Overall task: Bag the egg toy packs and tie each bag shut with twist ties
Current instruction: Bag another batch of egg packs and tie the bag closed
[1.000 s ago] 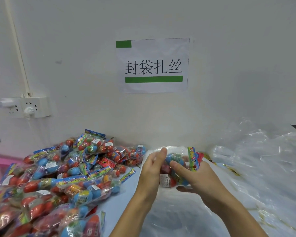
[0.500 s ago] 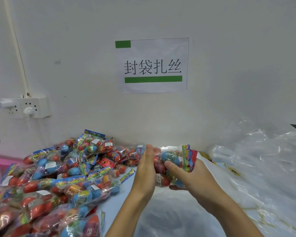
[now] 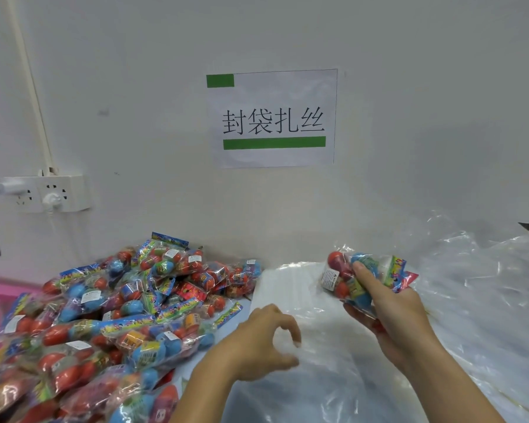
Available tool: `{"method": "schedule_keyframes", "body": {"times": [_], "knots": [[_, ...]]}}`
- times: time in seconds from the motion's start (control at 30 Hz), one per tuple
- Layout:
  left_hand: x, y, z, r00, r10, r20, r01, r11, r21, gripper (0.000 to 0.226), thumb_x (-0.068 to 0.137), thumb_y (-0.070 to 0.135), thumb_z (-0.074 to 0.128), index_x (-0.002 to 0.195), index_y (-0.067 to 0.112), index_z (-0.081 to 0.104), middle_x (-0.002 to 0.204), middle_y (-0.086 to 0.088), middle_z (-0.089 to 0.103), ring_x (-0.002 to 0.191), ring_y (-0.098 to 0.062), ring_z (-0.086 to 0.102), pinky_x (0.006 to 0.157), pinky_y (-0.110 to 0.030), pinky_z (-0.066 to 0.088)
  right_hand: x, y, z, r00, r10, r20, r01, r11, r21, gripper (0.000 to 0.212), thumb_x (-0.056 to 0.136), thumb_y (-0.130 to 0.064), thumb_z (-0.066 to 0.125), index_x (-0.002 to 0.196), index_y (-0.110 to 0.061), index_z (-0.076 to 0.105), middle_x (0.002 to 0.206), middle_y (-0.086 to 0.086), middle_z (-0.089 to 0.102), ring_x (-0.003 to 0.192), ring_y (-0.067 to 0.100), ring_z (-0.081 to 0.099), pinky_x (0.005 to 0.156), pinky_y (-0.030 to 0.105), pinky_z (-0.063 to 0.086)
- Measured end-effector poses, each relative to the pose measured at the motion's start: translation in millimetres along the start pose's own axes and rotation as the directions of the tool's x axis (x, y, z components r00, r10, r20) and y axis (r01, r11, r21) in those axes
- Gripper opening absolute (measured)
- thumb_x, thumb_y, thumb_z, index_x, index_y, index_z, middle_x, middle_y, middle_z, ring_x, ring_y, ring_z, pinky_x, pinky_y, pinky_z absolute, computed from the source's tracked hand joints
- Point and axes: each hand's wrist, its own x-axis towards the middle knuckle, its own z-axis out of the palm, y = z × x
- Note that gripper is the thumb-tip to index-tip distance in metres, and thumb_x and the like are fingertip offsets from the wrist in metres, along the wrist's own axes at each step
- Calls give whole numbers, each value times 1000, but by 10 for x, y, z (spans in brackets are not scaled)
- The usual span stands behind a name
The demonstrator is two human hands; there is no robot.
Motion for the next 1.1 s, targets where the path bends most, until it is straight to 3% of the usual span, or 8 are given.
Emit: {"method": "schedule_keyframes", "body": {"times": [0.1,0.3,0.47,0.6,0.7,0.77,0.93,1.1], "knots": [[69,38,-19,944,-11,-331,-33,991,-128,10,92,33,64,89,39,57,108,11,56,100,-2,51,83,-15,42,-15,-28,14,999,-30,22,30,1000,4,21,84,-24,77,100,-11,73,92,9,79,82,18,76,62,31,59],[112,12,-67,722,-131,-680,76,991,-110,10,89,19,62,93,26,55,84,10,56,79,-8,54,67,-33,50,-91,-93,65,985,-92,148,95,995,-15,40,70,-34,76,105,-15,72,94,8,79,89,22,76,59,27,60],[108,15,-55,644,-172,-746,156,983,-93,11,88,19,59,83,23,50,75,7,56,70,-16,54,60,-35,47,-134,-139,28,918,-92,387,113,993,-33,50,73,-33,85,115,-12,70,107,17,75,94,30,74,63,29,58],[125,20,-36,630,-265,-730,144,963,-226,12,88,19,60,78,21,53,76,4,60,72,-19,57,61,-36,47,-215,-154,40,779,160,606,82,933,-351,43,72,-40,85,105,-14,75,95,13,76,76,22,72,57,27,53],[126,50,-54,617,-341,-709,79,923,-376,15,87,18,63,75,23,56,76,6,63,72,-14,58,62,-33,50,-207,-60,65,822,336,459,25,784,-620,37,77,-39,84,105,-16,72,90,7,79,74,16,75,59,25,55],[136,90,-53,628,-336,-702,19,908,-418,16,88,20,65,74,23,58,76,7,63,72,-11,58,62,-30,49,-174,11,64,874,335,353,-31,762,-647,30,82,-35,80,102,-14,73,86,7,78,70,16,74,57,24,55],[175,236,52,777,-124,-617,-115,936,-333,22,88,20,68,70,24,57,83,1,60,80,-13,54,69,-21,42,-112,176,141,982,133,137,-65,906,-418,22,82,-29,80,91,-10,76,78,12,77,67,24,73,53,27,56],[156,302,132,864,3,-503,-176,938,-297,19,86,40,67,71,33,57,93,8,54,91,-1,50,75,-11,38,-60,256,183,998,-35,-44,26,977,-210,15,82,-28,80,83,-14,77,76,6,77,73,20,75,52,26,56]]}}
